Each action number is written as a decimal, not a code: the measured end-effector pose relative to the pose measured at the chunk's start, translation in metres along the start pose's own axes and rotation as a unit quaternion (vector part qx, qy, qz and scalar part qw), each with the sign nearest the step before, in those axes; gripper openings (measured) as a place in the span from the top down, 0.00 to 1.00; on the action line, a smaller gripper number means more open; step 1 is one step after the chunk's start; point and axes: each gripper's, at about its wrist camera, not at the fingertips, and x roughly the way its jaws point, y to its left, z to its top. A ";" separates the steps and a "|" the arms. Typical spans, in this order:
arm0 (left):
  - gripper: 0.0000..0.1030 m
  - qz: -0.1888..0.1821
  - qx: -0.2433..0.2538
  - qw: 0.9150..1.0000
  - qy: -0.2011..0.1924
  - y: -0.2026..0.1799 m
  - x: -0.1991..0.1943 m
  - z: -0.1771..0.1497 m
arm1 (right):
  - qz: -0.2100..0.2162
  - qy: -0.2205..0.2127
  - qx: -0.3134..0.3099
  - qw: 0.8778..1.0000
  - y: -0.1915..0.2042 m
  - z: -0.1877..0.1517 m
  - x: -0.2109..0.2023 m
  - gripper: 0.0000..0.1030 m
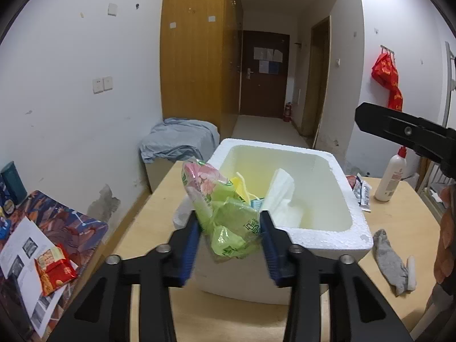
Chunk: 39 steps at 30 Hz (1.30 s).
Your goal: Organize soft objects
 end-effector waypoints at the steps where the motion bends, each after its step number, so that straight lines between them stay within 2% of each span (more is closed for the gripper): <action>1: 0.71 0.001 0.001 1.000 0.000 0.000 0.000 0.001 | -0.001 0.000 0.000 1.000 0.000 0.000 0.000 0.18; 2: 0.75 -0.001 0.000 1.000 -0.001 0.000 0.000 0.000 | -0.001 0.000 0.000 1.000 0.000 0.000 0.000 0.18; 5: 0.78 -0.002 -0.001 1.000 -0.001 0.002 0.001 0.001 | -0.002 0.000 -0.001 1.000 0.000 0.000 0.000 0.18; 23: 0.79 -0.009 0.018 0.999 -0.040 -0.012 -0.017 0.020 | -0.009 -0.009 -0.002 1.000 -0.004 0.005 -0.012 0.18; 31: 0.79 -0.042 0.035 0.997 -0.046 -0.036 -0.007 0.032 | -0.040 -0.011 0.005 0.999 -0.021 0.002 -0.027 0.18; 39: 0.78 -0.062 0.046 0.996 -0.040 -0.047 0.003 0.032 | -0.049 -0.005 0.012 0.999 -0.028 -0.001 -0.027 0.18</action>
